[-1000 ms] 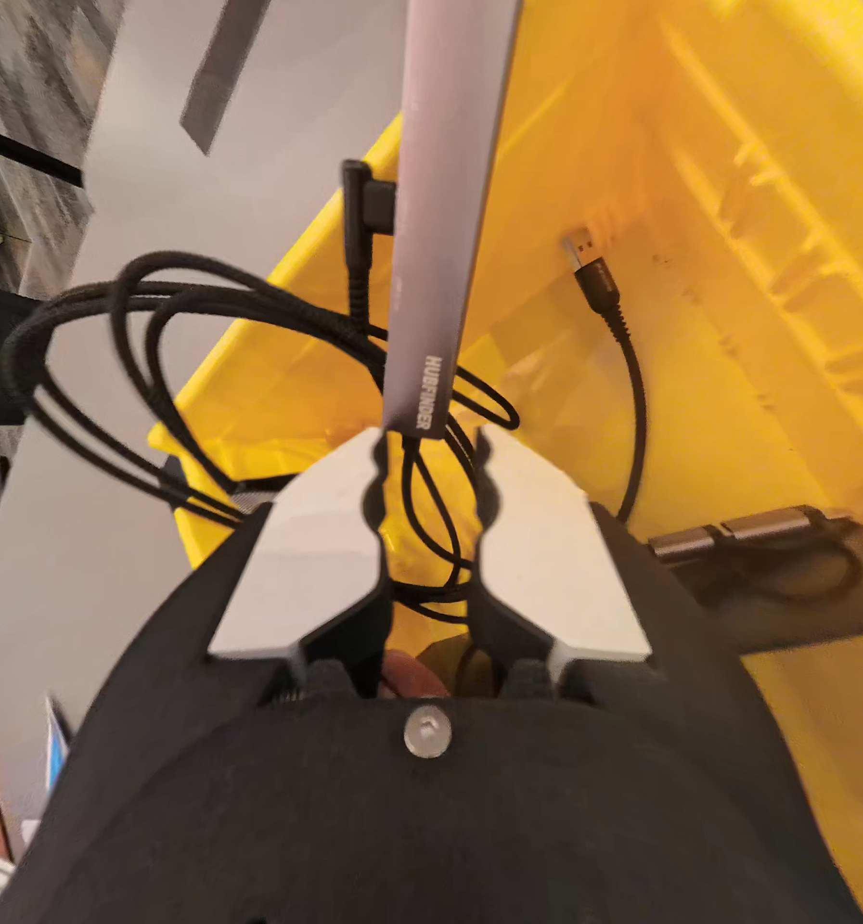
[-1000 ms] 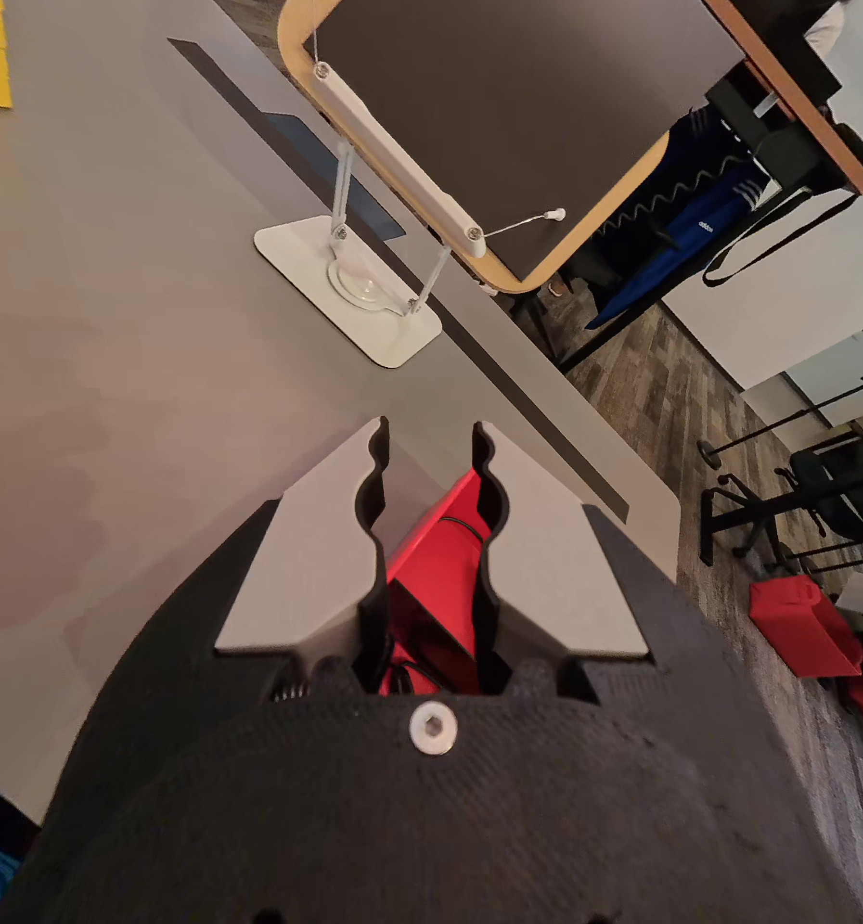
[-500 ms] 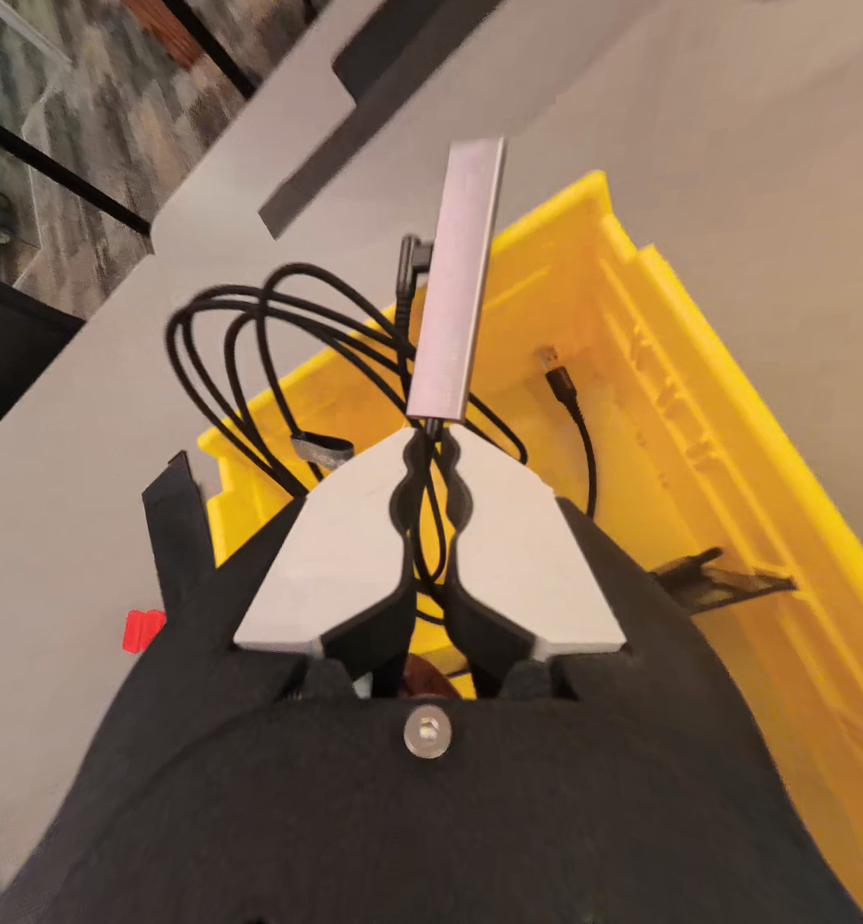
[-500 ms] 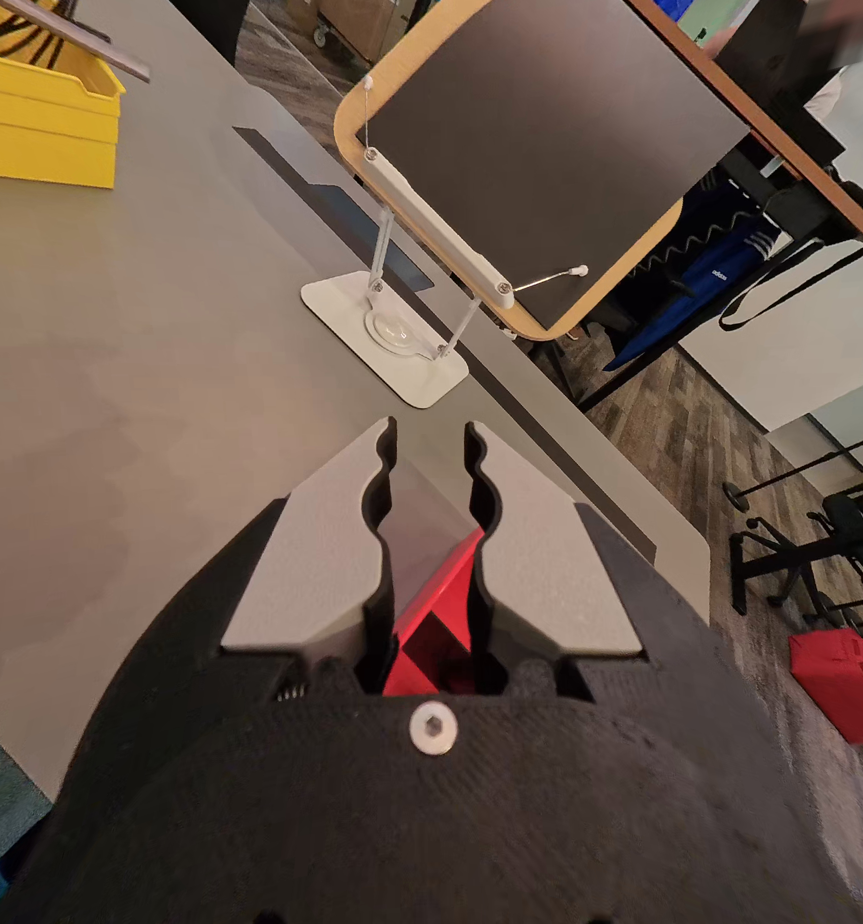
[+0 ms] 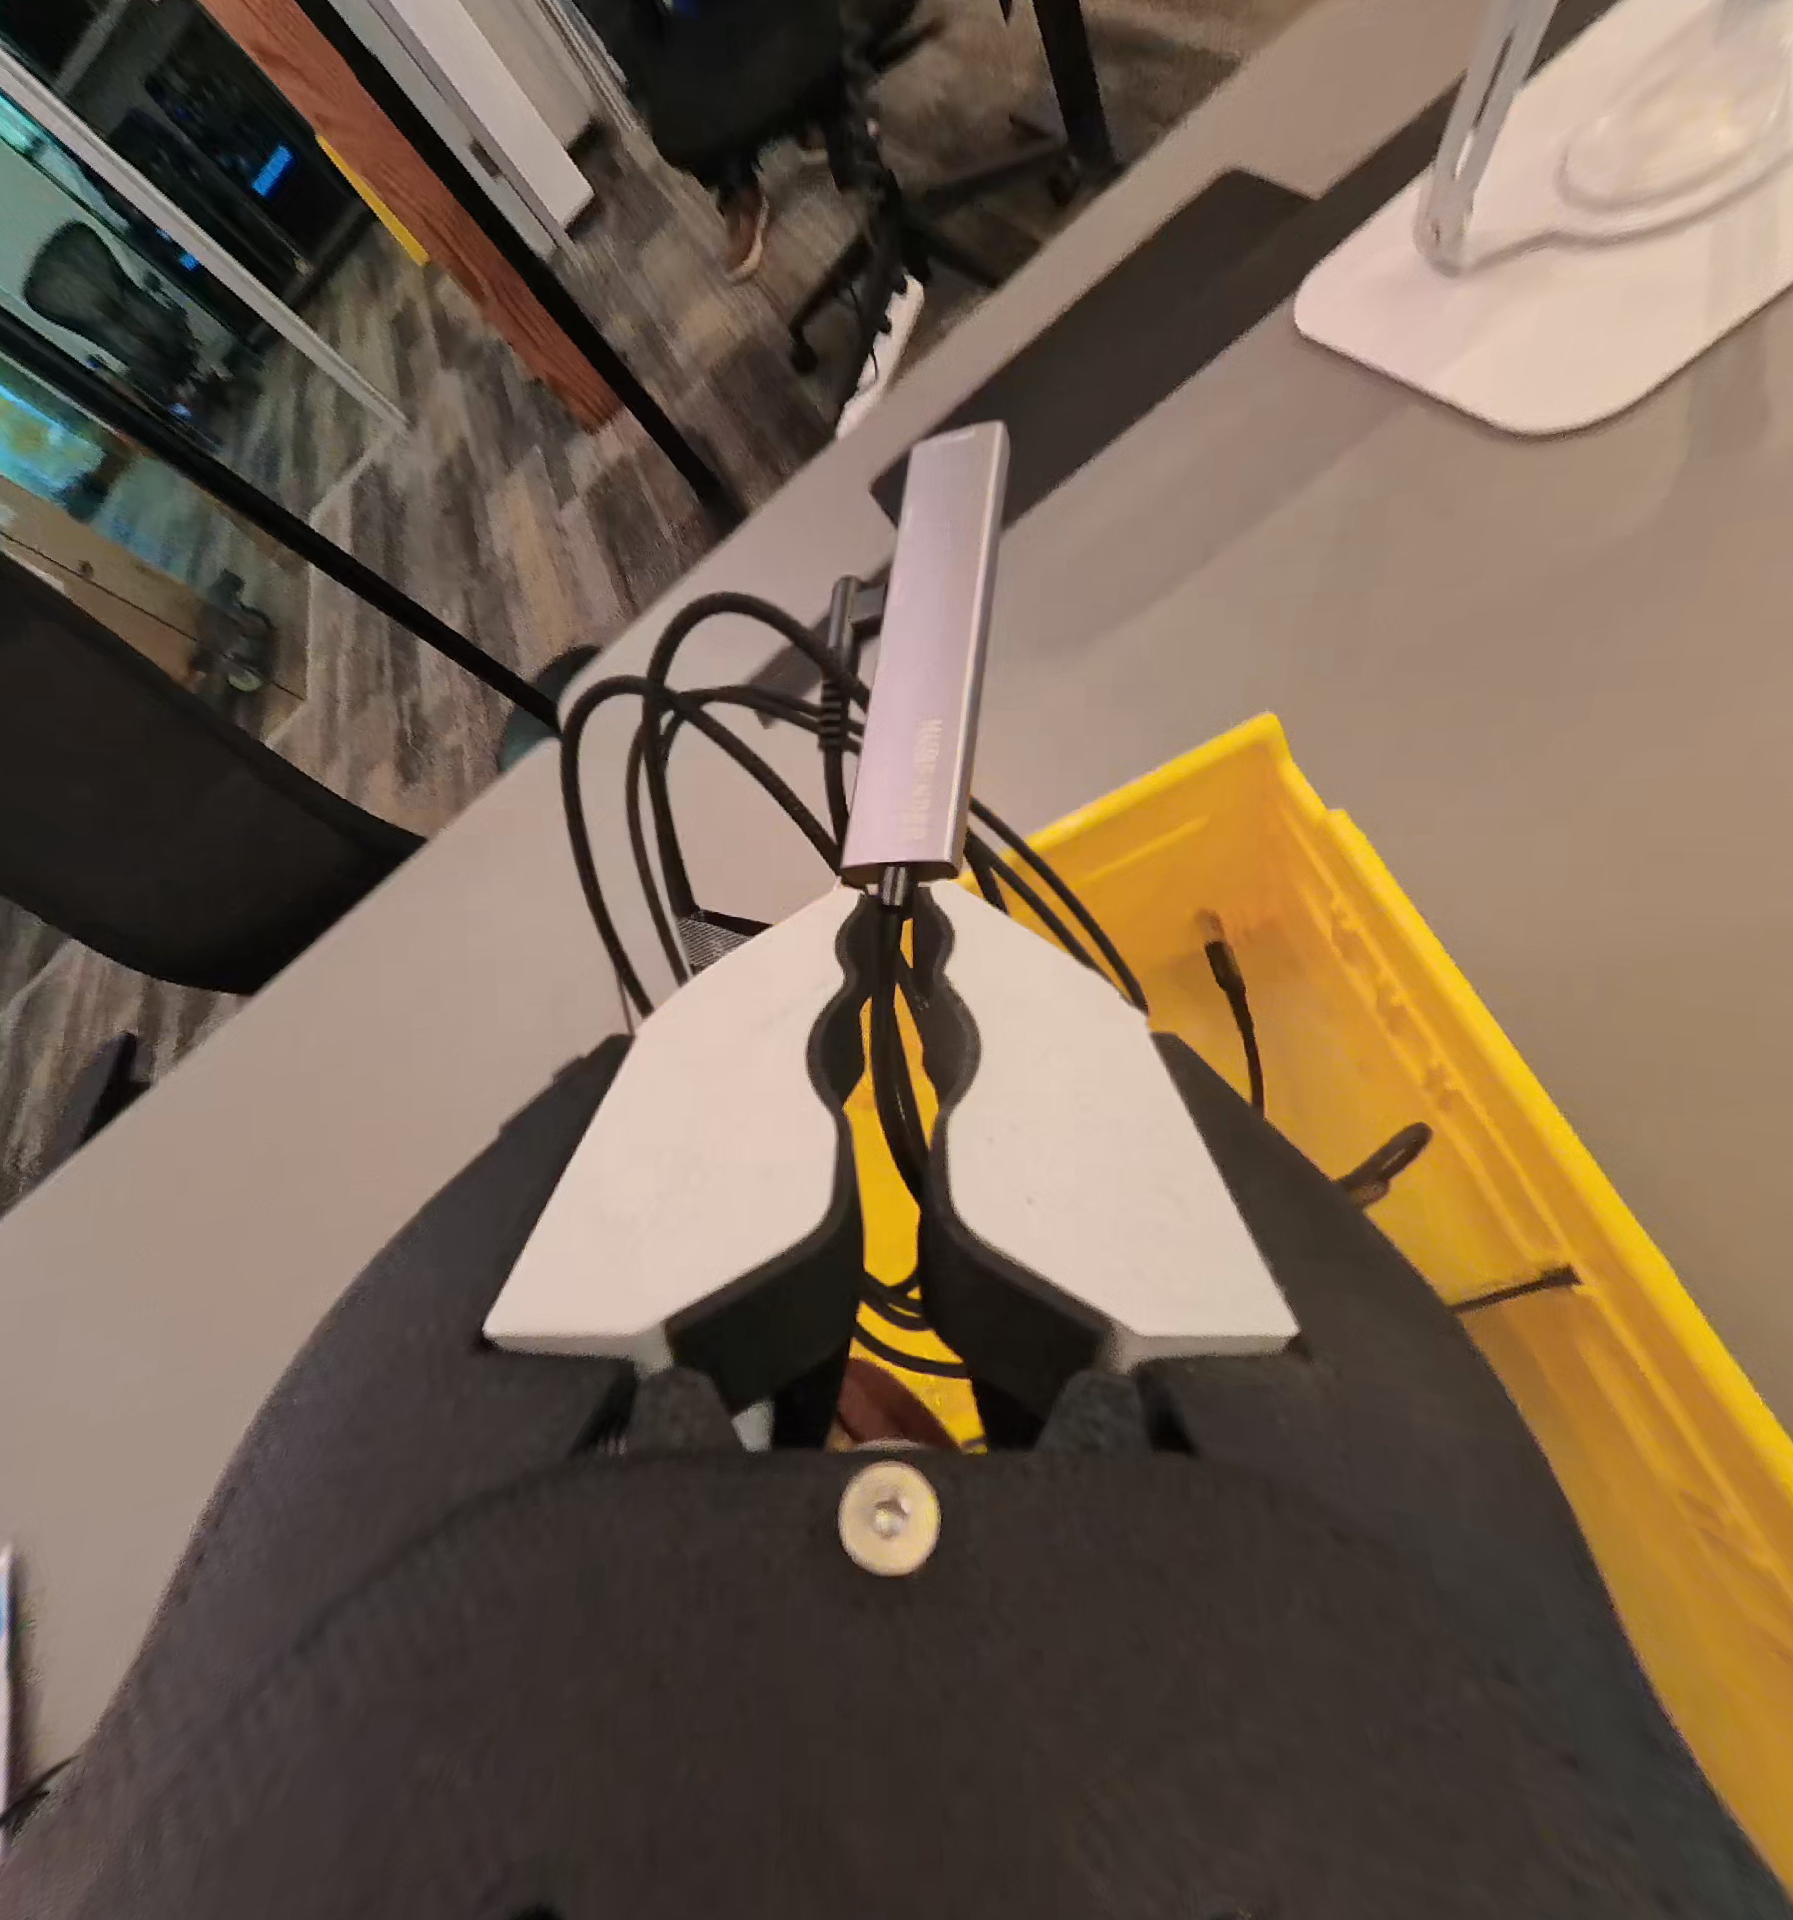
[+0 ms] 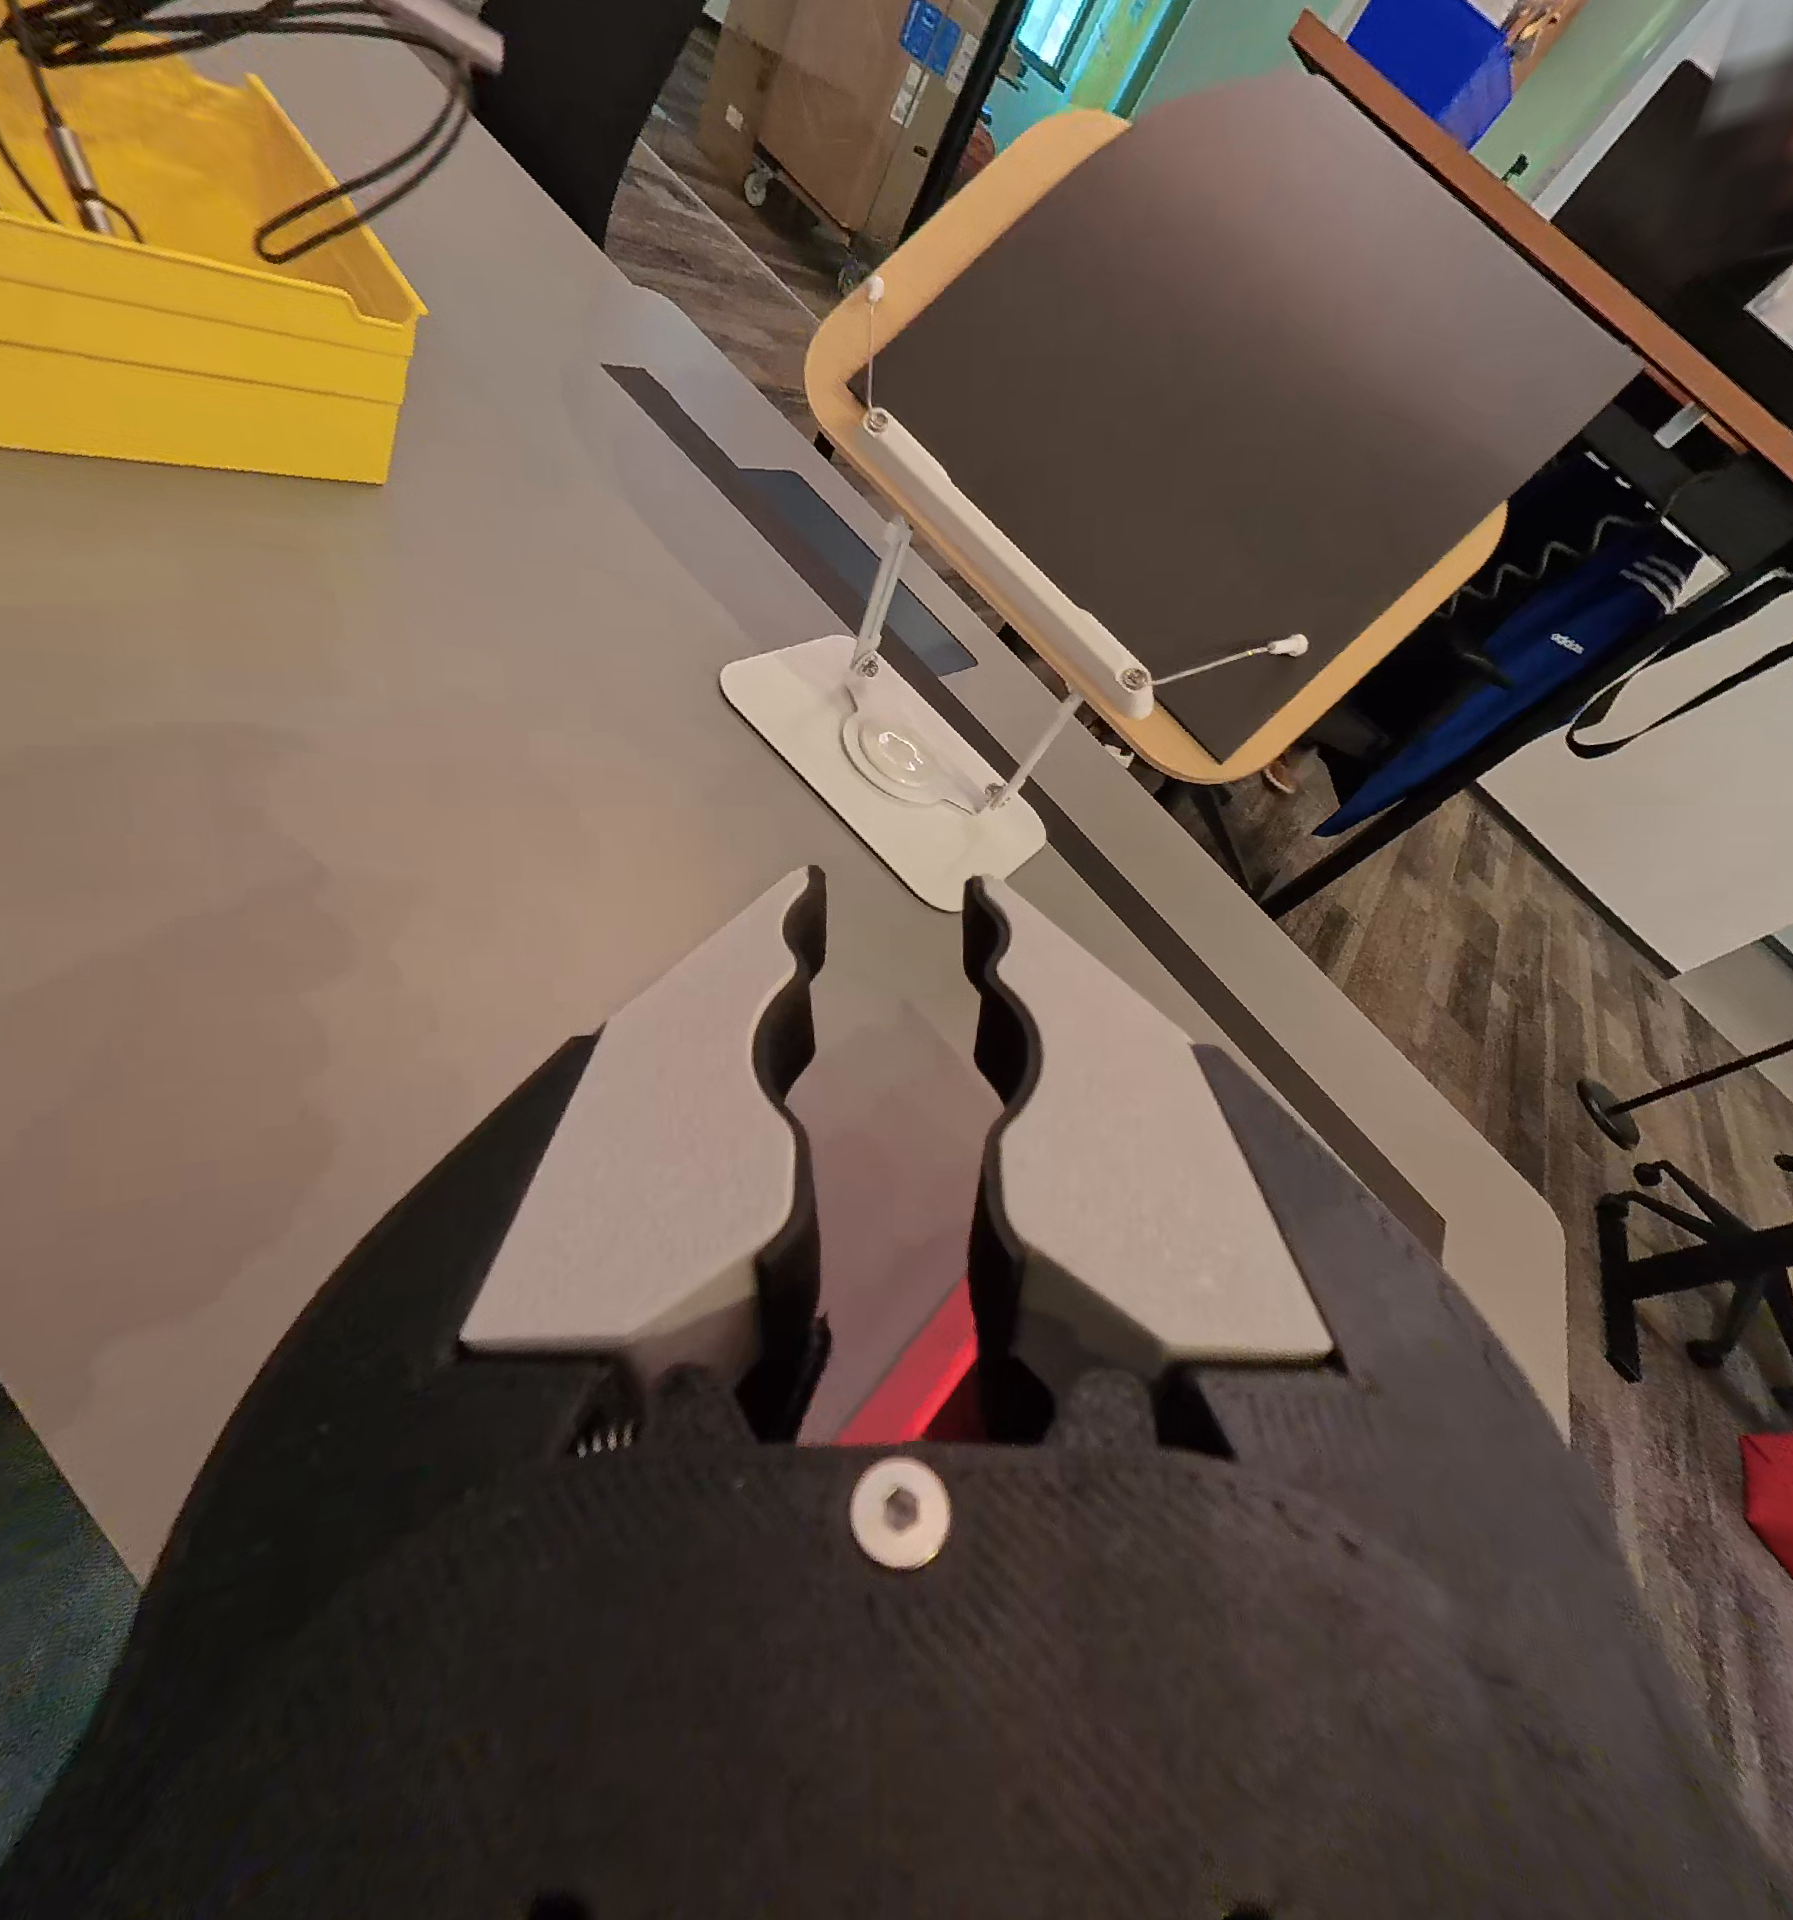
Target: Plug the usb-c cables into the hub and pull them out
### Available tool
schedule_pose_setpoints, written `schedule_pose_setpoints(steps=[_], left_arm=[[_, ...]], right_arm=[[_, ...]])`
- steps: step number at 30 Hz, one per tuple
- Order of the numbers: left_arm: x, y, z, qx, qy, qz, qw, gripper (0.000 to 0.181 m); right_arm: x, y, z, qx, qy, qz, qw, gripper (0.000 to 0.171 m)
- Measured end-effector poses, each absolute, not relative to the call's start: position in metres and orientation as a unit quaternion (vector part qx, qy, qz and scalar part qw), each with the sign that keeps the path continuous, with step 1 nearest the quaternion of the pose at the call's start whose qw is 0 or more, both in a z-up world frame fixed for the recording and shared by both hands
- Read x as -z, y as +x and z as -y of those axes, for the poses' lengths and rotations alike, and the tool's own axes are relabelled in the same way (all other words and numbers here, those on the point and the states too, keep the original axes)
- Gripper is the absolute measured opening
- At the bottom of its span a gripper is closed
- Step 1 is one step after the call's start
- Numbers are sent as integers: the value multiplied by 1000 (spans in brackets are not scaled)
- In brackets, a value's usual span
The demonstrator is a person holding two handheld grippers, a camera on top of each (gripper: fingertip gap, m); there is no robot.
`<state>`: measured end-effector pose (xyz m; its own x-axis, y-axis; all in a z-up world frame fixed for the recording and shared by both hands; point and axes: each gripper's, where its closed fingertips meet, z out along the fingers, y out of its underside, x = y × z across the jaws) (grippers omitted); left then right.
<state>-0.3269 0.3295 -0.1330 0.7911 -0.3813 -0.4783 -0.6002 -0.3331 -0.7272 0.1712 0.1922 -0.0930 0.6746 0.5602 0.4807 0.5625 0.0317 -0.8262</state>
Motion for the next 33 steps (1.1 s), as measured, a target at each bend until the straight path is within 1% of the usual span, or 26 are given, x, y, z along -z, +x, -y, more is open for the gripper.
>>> schedule_pose_setpoints(steps=[7,15,23,29,31,33], left_arm=[[55,-300,-327,-122,-758,-318,557,6],[-27,-219,-307,-96,-685,-365,623,6],[-76,-116,-277,-25,-614,-422,667,6],[-114,-59,-254,21,-569,-457,684,6],[-119,-46,-249,31,-562,-467,682,6],[-113,-38,-248,38,-563,-472,677,6]], right_arm=[[91,151,-184,-31,-688,411,597,25],[95,119,-171,-77,-681,428,590,29],[99,92,-161,-97,-667,451,585,30],[97,89,-158,-106,-665,448,588,30],[97,91,-157,-109,-665,444,590,30],[99,94,-156,-109,-668,438,592,29]])
